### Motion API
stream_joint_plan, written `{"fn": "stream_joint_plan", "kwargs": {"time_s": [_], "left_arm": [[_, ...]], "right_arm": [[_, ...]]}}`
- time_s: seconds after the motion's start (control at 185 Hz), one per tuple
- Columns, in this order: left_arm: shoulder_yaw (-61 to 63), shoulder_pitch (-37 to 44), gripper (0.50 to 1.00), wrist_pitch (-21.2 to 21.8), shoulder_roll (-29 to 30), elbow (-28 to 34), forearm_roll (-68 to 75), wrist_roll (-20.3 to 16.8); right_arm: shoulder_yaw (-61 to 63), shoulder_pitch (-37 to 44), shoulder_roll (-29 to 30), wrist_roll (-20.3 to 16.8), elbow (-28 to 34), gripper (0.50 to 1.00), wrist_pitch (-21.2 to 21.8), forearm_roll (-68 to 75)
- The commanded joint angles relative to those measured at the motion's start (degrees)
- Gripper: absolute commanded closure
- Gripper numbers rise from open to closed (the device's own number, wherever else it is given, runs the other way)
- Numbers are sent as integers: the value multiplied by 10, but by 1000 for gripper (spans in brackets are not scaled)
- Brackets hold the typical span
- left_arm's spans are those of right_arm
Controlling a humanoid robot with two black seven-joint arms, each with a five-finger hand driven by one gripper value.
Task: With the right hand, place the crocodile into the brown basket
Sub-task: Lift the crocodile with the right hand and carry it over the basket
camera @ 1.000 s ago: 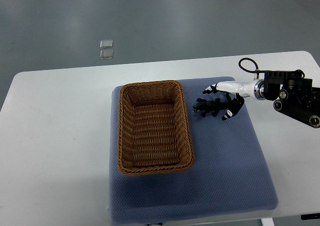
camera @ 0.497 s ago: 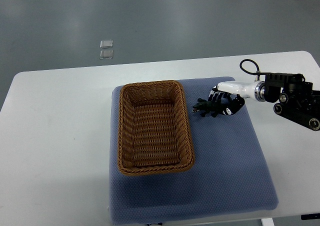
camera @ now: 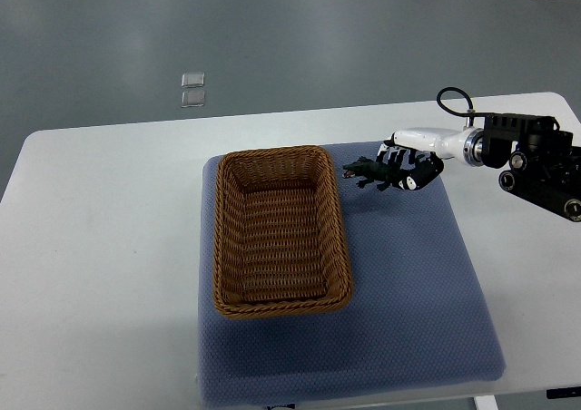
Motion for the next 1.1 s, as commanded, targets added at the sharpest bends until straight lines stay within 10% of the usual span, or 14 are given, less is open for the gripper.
{"fn": "stream_joint_plan", "kwargs": {"time_s": [0.0,0.616,1.097], "left_arm": [[0,0,500,-1,0,0,0,0],[0,0,500,-1,0,-5,0,0],[0,0,500,-1,0,-5,0,0]], "right_arm": [[4,16,-6,1,0,1000,8,2],[35,125,-40,5,106,1000,41,13],[50,62,78,8,127,1000,12,15]]}}
